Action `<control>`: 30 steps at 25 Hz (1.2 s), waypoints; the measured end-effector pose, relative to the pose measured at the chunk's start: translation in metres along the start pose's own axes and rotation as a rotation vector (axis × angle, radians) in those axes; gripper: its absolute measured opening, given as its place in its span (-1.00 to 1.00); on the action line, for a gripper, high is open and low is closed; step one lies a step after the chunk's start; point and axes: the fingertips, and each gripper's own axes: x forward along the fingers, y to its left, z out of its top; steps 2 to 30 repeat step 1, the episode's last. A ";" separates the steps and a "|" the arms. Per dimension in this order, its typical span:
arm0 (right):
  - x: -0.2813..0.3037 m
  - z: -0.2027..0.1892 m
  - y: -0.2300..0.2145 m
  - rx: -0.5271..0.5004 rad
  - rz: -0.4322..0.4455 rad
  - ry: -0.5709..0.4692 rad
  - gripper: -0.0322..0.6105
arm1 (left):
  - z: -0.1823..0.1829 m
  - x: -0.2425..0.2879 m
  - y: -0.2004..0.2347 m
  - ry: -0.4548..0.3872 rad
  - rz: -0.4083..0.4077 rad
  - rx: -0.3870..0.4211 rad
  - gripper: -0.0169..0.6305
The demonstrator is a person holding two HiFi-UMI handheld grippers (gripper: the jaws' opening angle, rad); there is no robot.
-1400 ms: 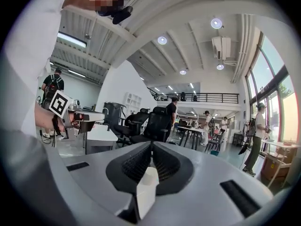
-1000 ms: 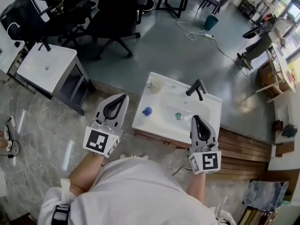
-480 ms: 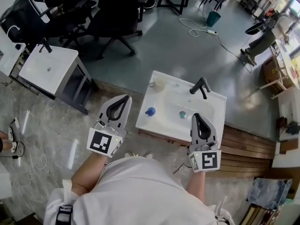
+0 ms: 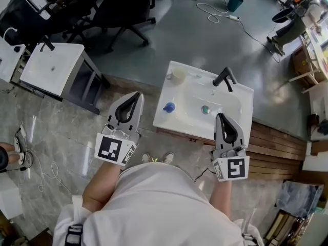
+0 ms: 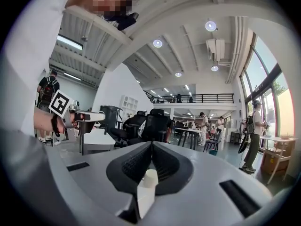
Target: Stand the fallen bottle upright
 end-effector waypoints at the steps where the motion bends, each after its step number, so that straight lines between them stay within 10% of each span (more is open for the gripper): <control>1: 0.001 -0.001 0.000 -0.002 0.001 0.002 -0.78 | -0.001 0.001 0.002 -0.003 0.003 -0.002 -0.90; 30: 0.001 -0.001 0.000 -0.002 0.001 0.002 -0.78 | -0.001 0.001 0.002 -0.003 0.003 -0.002 -0.90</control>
